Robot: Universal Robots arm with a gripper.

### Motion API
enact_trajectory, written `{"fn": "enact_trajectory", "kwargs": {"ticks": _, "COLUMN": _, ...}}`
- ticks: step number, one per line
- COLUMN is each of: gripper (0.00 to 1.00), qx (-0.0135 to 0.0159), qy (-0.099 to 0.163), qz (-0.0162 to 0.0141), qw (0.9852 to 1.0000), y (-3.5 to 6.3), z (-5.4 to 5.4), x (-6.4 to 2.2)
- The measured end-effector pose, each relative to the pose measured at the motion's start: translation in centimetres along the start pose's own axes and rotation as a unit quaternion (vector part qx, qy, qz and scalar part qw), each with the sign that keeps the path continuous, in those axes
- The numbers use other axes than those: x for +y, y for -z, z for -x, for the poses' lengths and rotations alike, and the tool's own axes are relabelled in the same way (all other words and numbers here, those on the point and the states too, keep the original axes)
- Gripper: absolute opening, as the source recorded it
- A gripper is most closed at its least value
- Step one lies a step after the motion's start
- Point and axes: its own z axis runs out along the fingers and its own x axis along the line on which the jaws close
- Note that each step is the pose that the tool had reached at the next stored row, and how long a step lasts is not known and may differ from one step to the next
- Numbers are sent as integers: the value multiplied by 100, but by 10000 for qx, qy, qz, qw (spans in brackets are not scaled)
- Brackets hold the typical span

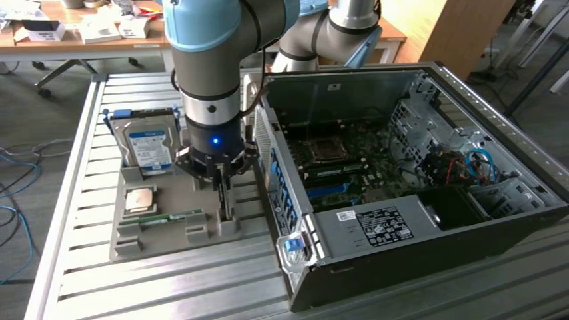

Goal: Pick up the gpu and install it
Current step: 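Pick up the gpu and move the gpu toward the slot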

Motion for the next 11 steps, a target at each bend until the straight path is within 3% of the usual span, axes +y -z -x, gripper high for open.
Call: {"fn": "enact_trajectory", "kwargs": {"ticks": 11, "gripper": 27, "qx": 10, "qy": 221, "qz": 5, "qw": 9998, "y": 0, "z": 0, "x": 0}}
